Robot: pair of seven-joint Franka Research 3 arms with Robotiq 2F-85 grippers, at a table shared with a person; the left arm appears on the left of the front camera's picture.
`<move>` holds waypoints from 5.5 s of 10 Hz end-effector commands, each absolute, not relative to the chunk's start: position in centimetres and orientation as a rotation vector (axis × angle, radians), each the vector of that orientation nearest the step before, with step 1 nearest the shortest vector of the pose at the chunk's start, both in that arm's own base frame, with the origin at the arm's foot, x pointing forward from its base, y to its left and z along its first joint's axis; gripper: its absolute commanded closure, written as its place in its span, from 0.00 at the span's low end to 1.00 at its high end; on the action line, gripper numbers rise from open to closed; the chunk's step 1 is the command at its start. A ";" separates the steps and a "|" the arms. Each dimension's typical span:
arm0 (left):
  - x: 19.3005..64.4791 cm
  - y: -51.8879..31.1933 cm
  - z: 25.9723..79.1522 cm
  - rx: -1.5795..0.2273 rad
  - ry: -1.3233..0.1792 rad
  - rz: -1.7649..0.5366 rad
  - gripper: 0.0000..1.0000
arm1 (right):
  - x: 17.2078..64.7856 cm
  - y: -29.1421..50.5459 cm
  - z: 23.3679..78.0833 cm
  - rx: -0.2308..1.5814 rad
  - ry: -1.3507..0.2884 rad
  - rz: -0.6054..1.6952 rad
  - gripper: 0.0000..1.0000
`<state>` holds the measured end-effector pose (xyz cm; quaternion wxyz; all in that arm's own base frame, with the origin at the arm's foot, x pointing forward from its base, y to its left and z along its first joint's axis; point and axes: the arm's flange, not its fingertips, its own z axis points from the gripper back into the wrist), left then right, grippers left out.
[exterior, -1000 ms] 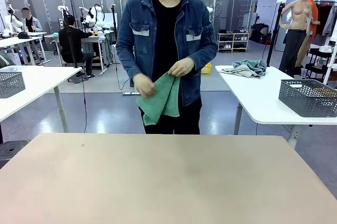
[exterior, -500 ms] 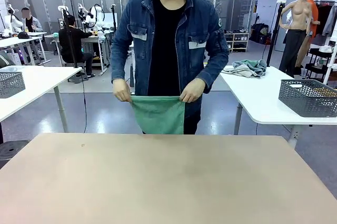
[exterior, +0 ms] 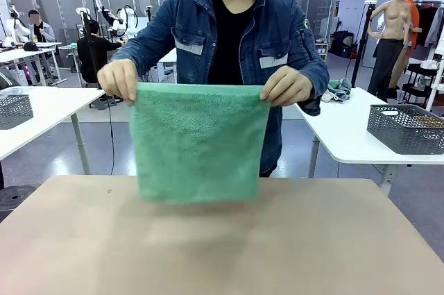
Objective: Fold the towels and place them in the basket.
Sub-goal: When a person lays out a Towel with hook on the table, fold it in half twice.
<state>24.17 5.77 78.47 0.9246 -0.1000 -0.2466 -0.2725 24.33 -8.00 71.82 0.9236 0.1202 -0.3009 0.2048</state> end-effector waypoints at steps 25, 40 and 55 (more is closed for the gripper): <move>24.2 5.8 78.5 -0.209 -0.507 -0.561 0.00 | 24.4 -7.8 71.8 0.254 -0.618 0.436 0.00; 23.1 -10.1 67.4 0.237 -0.491 -1.487 0.00 | 24.5 12.0 63.0 -0.058 -0.371 1.418 0.00; 29.2 -18.3 52.7 0.004 -0.273 -1.664 0.00 | 27.3 21.5 50.3 -0.033 -0.200 1.471 0.00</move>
